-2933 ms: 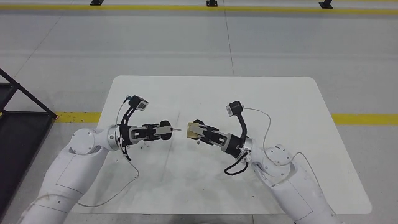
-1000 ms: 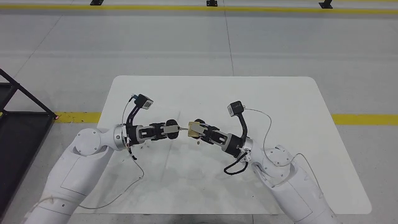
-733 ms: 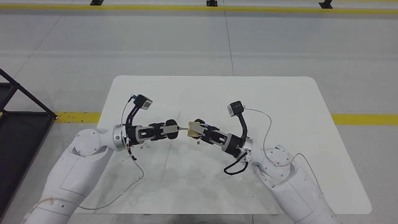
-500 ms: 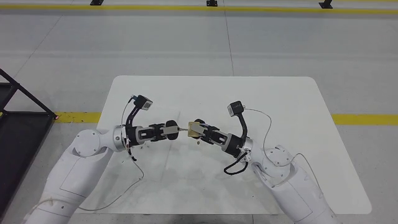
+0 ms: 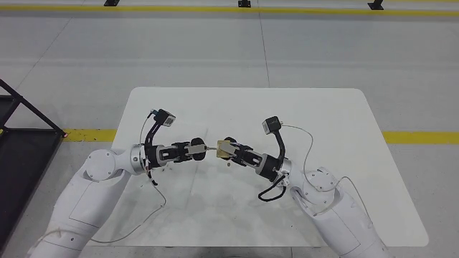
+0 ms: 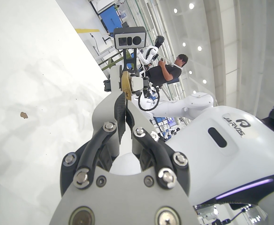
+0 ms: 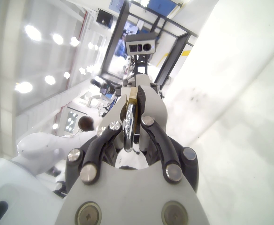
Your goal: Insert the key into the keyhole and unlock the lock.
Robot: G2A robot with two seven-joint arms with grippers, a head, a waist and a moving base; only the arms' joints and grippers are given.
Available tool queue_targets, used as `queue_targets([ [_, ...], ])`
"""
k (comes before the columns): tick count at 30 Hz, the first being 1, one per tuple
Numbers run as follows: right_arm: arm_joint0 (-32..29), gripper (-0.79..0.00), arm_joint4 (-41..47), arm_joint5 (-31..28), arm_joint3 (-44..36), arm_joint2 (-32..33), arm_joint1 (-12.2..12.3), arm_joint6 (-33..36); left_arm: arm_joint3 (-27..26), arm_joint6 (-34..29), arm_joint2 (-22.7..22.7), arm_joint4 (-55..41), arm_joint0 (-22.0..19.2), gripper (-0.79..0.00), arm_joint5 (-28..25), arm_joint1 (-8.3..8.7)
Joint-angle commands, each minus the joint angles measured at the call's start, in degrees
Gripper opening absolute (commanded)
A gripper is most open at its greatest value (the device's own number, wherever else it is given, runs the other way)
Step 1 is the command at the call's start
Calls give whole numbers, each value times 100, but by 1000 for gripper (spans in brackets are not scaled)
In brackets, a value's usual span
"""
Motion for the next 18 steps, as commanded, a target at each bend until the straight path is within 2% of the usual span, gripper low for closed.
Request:
queue_targets([
  [1,0,-785,0,0,0,0,0,0,1,5,12,12,-1,-785,7,-4],
  [18,0,-785,0,0,0,0,0,0,-33,131,73,98,-34,-785,72,-44],
])
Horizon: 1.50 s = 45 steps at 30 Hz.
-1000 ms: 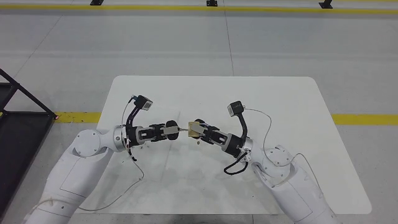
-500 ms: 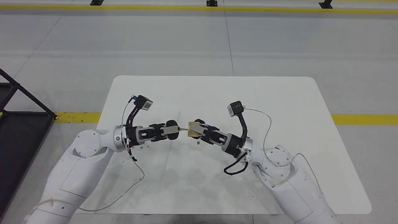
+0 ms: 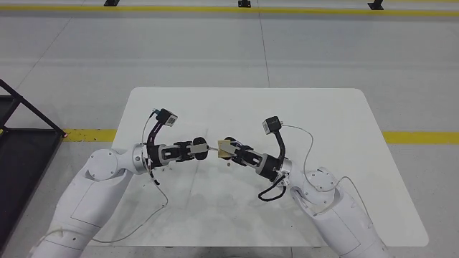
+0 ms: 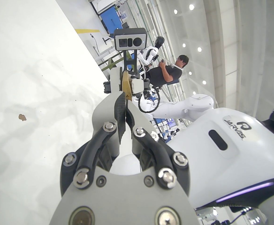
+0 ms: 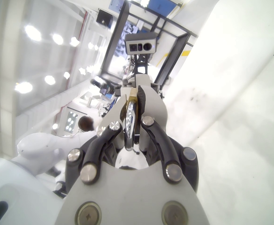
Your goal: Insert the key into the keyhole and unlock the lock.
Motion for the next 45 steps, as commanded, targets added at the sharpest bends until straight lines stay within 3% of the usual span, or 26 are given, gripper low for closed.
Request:
queue_targets([
  [1,0,-785,0,0,0,0,0,0,-7,17,12,13,2,-785,0,-5],
  [7,0,-785,0,0,0,0,0,0,20,19,-38,15,29,-785,-38,-5],
  [13,0,-785,0,0,0,0,0,0,-148,-90,-513,7,301,-785,-100,86],
  [17,0,-785,0,0,0,0,0,0,-367,-272,-735,255,460,-785,274,156],
  [29,0,-785,0,0,0,0,0,0,-394,-81,-717,362,512,-785,251,148],
  [33,0,-785,0,0,0,0,0,0,-297,57,-838,757,636,-785,-332,162],
  [37,0,-785,0,0,0,0,0,0,-351,228,-979,1483,783,-785,-1294,181],
  [45,0,-785,0,0,0,0,0,0,-882,1749,-1076,3963,1032,-785,-2872,315],
])
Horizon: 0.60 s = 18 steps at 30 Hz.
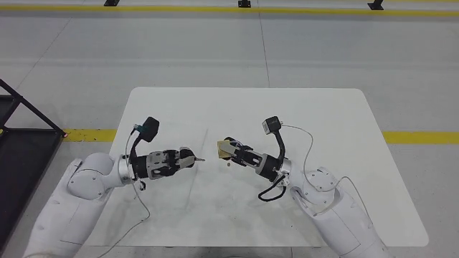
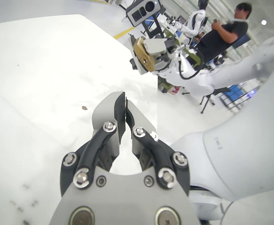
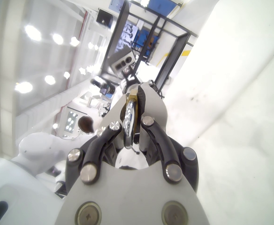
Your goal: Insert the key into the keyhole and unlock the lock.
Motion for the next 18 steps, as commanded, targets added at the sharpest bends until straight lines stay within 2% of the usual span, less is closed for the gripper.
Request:
queue_targets([
  [1,0,-785,0,0,0,0,0,0,-78,411,-54,871,28,-785,-400,41],
  [4,0,-785,0,0,0,0,0,0,-417,807,-256,1947,20,-785,-400,60],
  [8,0,-785,0,0,0,0,0,0,-851,2019,-331,3798,135,-785,-400,72],
  [12,0,-785,0,0,0,0,0,0,-862,3843,-233,5828,203,-785,-400,132],
  [18,0,-785,0,0,0,0,0,0,-358,6618,59,8320,73,-785,-400,248],
])
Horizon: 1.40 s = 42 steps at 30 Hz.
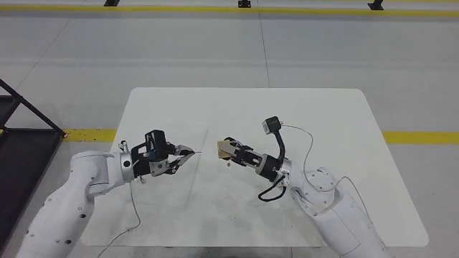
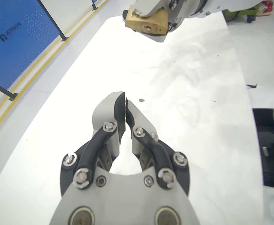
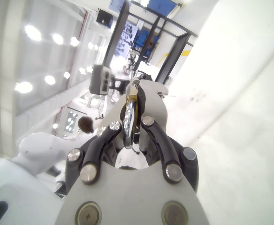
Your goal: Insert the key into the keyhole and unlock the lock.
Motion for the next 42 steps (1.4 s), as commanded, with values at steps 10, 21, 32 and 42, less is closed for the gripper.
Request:
queue_targets([
  [10,0,-785,0,0,0,0,0,0,214,938,94,751,-46,-785,0,31],
  [21,0,-785,0,0,0,0,0,0,17,2317,428,3608,-213,-785,1275,186],
  [32,0,-785,0,0,0,0,0,0,545,4291,459,6067,-221,-785,4257,364],
  [42,0,-785,0,0,0,0,0,0,823,5298,613,6317,-363,-785,6048,340],
])
